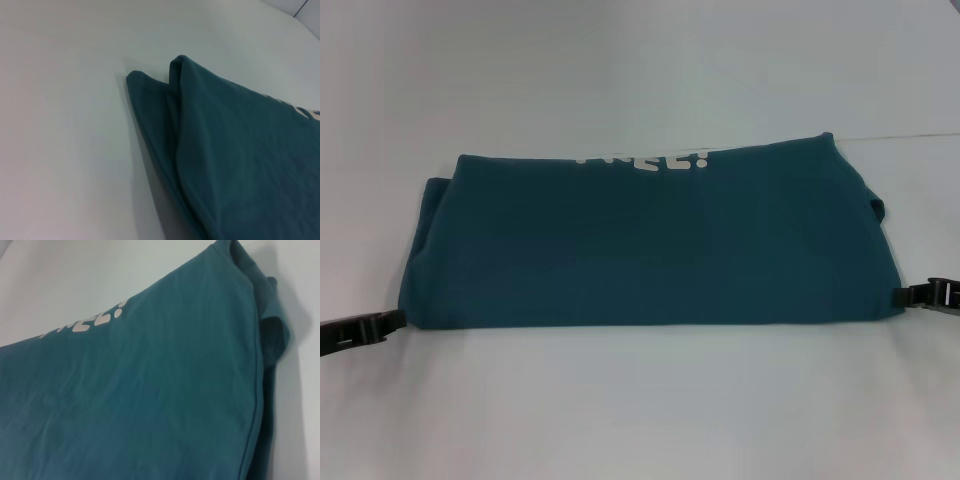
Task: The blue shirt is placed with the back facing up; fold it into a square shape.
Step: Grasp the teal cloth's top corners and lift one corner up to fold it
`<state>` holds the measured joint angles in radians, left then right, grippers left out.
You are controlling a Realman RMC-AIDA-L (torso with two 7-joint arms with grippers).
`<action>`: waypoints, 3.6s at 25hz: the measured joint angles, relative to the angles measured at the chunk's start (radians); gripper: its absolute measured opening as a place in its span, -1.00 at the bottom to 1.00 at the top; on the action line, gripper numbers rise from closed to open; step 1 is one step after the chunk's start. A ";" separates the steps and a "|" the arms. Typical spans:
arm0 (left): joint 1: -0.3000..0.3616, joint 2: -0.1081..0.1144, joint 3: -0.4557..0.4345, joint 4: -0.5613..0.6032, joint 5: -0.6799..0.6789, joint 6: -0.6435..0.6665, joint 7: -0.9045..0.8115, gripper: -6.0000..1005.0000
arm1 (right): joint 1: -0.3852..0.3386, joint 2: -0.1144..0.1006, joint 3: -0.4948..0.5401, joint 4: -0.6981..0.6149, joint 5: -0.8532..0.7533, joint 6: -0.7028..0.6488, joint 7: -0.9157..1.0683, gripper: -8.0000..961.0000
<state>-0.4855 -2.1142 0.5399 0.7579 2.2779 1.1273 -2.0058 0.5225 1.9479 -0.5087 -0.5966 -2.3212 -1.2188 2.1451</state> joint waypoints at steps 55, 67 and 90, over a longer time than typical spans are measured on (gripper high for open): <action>0.065 0.010 -0.157 0.086 -0.040 0.241 -0.077 -0.22 | -0.096 -0.002 0.097 -0.183 0.278 -0.181 -0.129 -0.04; 0.067 0.004 -0.111 0.018 -0.030 0.243 -0.185 0.48 | 0.005 -0.010 0.069 -0.170 0.231 -0.173 -0.149 0.66; -0.010 0.031 -0.029 0.018 0.076 0.181 -0.348 0.76 | 0.032 -0.002 0.074 -0.178 0.225 -0.149 -0.143 0.92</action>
<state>-0.4959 -2.0828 0.5112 0.7757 2.3538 1.3084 -2.3535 0.5541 1.9457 -0.4344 -0.7744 -2.0966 -1.3675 2.0019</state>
